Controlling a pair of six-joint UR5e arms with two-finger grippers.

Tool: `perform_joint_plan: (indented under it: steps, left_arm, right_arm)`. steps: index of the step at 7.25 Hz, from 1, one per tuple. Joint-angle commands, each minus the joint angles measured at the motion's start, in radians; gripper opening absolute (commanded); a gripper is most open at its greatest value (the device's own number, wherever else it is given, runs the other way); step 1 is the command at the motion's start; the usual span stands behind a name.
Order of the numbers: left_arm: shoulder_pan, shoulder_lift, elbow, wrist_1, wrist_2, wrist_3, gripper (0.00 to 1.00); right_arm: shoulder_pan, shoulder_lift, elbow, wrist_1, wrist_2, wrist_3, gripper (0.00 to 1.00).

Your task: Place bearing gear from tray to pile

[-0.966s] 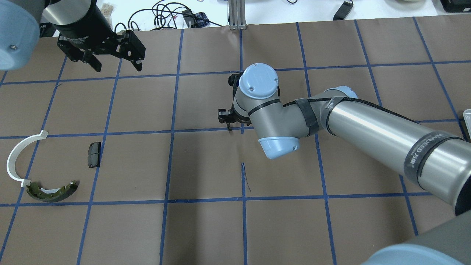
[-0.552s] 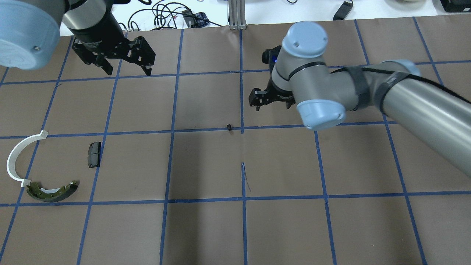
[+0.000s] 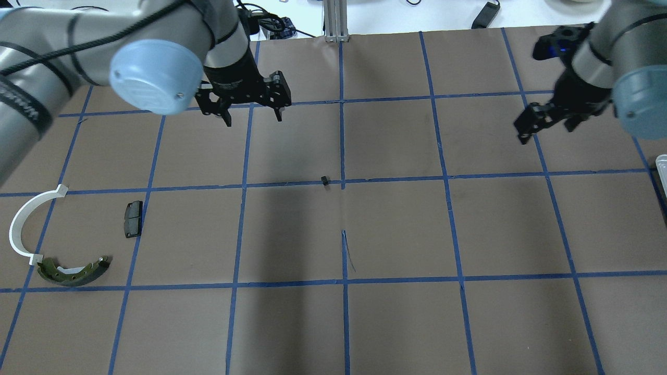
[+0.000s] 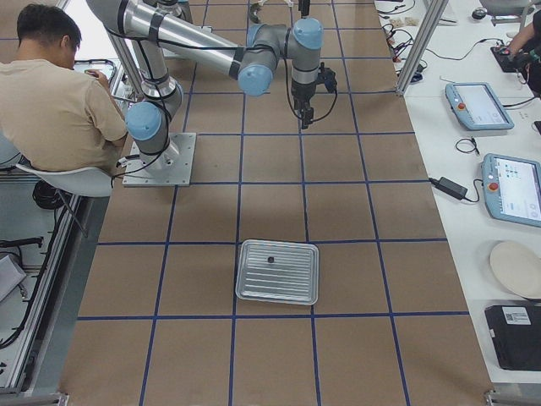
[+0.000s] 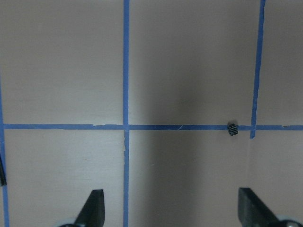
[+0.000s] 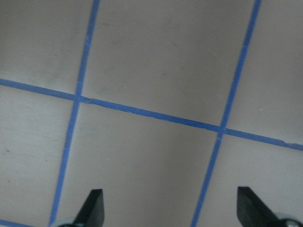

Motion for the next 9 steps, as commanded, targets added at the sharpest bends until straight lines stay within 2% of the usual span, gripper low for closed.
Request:
perform_joint_plan:
  steps: [1, 2, 3, 4, 5, 6, 7, 8, 9]
  left_arm:
    - [-0.082, -0.13, -0.066, 0.196, 0.001, -0.199, 1.0]
    - [-0.099, -0.175, -0.098, 0.292, -0.002, -0.254, 1.0]
    - [-0.109, -0.216, -0.121, 0.311, -0.004, -0.259, 1.0]
    - [-0.125, -0.255, -0.143, 0.34, -0.002, -0.261, 1.0]
    - [-0.128, -0.275, -0.15, 0.391, -0.004, -0.299, 0.97]
    - [-0.137, -0.296, -0.155, 0.393, -0.004, -0.324, 0.89]
    - [-0.149, -0.303, -0.146, 0.401, -0.001, -0.312, 0.84]
    - [-0.149, -0.303, -0.141, 0.407, 0.0, -0.302, 0.68]
    - [-0.149, -0.303, -0.14, 0.425, 0.0, -0.261, 0.59]
  right_arm:
    - [-0.323, -0.006, 0.004, -0.003, -0.006, -0.225, 1.0]
    - [-0.412, 0.044, 0.002, -0.062, -0.016, -0.335, 1.0]
    - [-0.506, 0.134, 0.004, -0.164, -0.012, -0.537, 1.0]
    - [-0.589, 0.216, 0.004, -0.211, 0.002, -0.67, 1.0]
    - [-0.615, 0.277, -0.001, -0.269, 0.001, -0.803, 1.0]
    - [-0.617, 0.327, -0.001, -0.288, 0.004, -0.911, 0.99]
    - [-0.619, 0.354, -0.001, -0.305, 0.001, -0.924, 0.94]
    - [-0.619, 0.362, -0.002, -0.307, -0.001, -0.924, 0.79]
    - [-0.619, 0.373, 0.001, -0.308, -0.009, -0.926, 0.79]
